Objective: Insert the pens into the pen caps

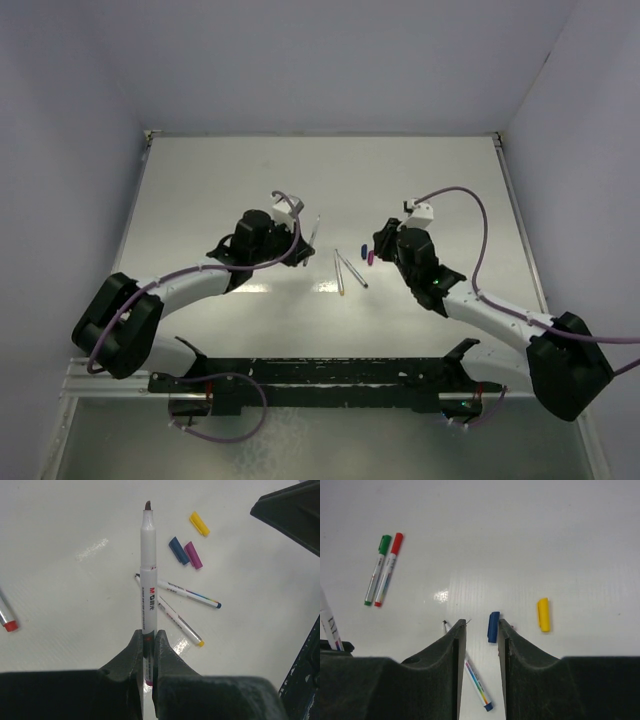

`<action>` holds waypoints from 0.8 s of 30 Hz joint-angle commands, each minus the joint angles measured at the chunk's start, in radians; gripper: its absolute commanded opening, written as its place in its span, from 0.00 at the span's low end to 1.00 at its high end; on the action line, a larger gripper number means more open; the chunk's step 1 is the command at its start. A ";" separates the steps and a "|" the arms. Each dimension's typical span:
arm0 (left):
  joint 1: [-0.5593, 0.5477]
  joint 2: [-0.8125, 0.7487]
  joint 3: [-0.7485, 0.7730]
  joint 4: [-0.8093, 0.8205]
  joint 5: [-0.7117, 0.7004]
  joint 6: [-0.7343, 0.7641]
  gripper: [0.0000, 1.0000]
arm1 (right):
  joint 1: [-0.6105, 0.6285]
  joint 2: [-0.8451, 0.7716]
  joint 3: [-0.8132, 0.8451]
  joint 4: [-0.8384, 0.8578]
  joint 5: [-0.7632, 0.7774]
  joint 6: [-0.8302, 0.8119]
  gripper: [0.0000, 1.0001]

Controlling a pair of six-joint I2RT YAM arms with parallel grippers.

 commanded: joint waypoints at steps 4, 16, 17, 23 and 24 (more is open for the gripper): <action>-0.064 -0.004 0.098 -0.098 -0.037 0.085 0.00 | 0.001 0.106 0.060 -0.089 -0.053 0.100 0.35; -0.106 0.029 0.109 -0.141 -0.064 0.098 0.00 | 0.000 0.295 0.194 -0.283 -0.001 0.157 0.33; -0.105 0.029 0.109 -0.141 -0.063 0.099 0.00 | 0.000 0.307 0.205 -0.298 0.008 0.158 0.33; -0.105 0.044 0.108 -0.134 -0.048 0.097 0.00 | 0.001 0.371 0.250 -0.334 0.024 0.161 0.31; -0.105 0.046 0.109 -0.132 -0.047 0.096 0.00 | 0.000 0.379 0.254 -0.336 0.024 0.162 0.32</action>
